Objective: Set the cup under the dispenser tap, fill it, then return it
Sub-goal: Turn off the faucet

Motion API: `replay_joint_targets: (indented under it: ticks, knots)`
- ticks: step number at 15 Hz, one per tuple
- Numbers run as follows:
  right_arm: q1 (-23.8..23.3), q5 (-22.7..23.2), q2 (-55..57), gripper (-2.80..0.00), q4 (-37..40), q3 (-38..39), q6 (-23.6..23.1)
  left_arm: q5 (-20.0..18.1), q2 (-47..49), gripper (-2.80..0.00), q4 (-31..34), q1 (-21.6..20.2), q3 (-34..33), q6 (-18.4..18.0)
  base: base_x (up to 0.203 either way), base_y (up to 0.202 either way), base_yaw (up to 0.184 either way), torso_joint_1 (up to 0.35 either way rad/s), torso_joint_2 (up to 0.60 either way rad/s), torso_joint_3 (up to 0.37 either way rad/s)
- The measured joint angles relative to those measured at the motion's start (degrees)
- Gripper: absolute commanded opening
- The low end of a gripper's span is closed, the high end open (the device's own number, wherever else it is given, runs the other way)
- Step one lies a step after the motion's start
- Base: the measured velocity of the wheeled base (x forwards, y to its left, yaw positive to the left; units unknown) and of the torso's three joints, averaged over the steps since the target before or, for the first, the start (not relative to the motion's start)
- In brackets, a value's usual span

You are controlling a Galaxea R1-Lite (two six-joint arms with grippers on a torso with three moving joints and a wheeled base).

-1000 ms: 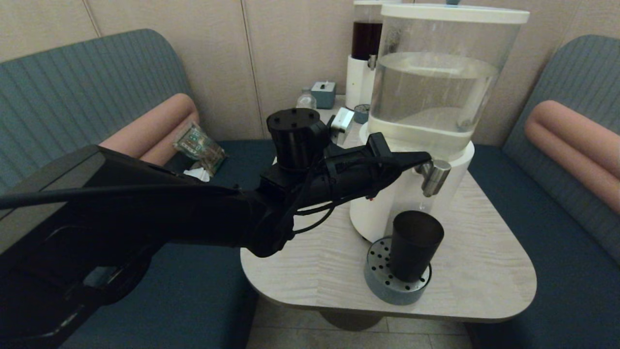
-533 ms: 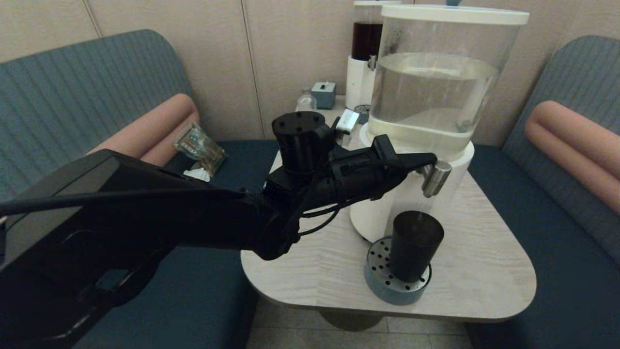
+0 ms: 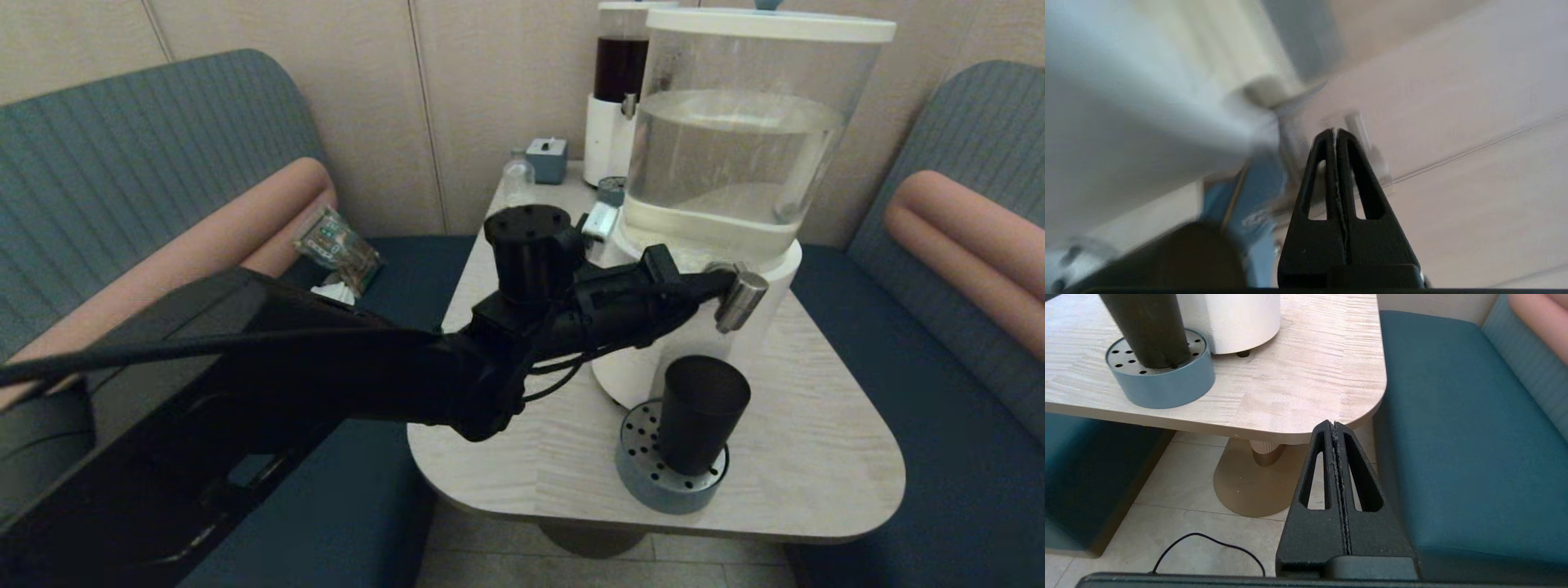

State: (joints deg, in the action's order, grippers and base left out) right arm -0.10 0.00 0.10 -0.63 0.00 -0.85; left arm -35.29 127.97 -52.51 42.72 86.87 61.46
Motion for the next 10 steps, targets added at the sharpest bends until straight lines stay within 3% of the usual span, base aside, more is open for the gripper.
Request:
replay_joint_targets:
  ticks: [10]
  knots:
    - [-0.01, 0.0, 0.0, -2.8, 0.04, 0.0, 0.01, 2.3, -0.42, -2.8, -1.15, 0.72, 0.97, 0.2, 0.0, 0.0, 0.0, 0.0, 0.0, 0.0]
